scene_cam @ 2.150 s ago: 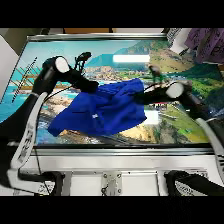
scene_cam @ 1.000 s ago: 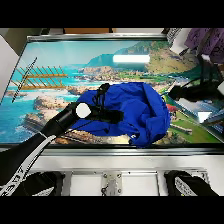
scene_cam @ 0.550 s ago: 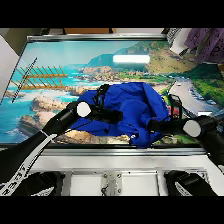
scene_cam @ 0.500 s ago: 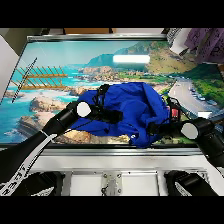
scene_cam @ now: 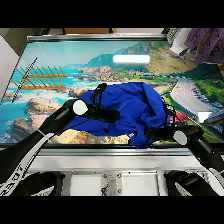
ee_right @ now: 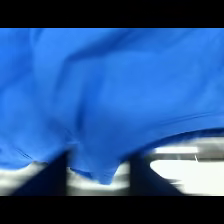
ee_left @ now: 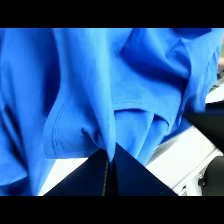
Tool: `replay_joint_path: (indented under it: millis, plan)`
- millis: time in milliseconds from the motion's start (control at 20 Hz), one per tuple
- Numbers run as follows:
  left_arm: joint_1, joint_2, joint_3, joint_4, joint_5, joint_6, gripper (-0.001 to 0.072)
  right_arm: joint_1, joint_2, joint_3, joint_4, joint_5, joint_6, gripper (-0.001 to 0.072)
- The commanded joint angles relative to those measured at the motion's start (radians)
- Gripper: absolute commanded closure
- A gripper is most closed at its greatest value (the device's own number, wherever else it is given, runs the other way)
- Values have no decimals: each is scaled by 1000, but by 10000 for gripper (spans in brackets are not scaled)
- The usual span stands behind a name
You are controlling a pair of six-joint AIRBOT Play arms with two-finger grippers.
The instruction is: Fold the clothes and pants, and hang the long-sleeved shirts on hangers.
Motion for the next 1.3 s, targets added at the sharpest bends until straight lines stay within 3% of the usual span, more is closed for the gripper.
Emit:
replay_joint_path:
  millis: [0,150,250,450,600,650,700,750,800,900,1000,1250]
  plan:
    - [50,76,0,0,-90,10,697,-51,-11,21,-24,-68,-87,701]
    - [20,224,-69,-5,-152,-5,697,-200,-26,219,-25,122,-327,703]
    - [-67,320,-156,-5,-132,-97,697,-296,-90,397,-29,196,-420,703]
    - [-300,373,-291,-4,111,-220,697,-350,-306,637,-28,200,-476,703]
    - [-361,291,-293,-3,234,-231,697,-335,-442,673,-25,172,-476,687]
    - [-353,258,-283,-3,238,-231,696,-336,-459,673,-26,173,-481,576]
    - [-332,225,-266,-3,235,-230,697,-336,-460,673,-25,177,-517,275]
    - [-309,201,-248,-2,231,-229,696,-336,-445,673,-29,179,-550,112]
    - [-279,180,-227,-2,226,-225,696,-336,-414,673,-37,185,-558,136]
    - [-233,153,-192,-2,212,-206,696,-333,-325,672,-36,234,-554,136]
    - [-205,127,-163,-2,199,-199,696,-317,-227,655,-37,334,-487,137]
    - [-200,86,-131,-2,188,-166,696,-183,41,371,-63,393,-134,142]
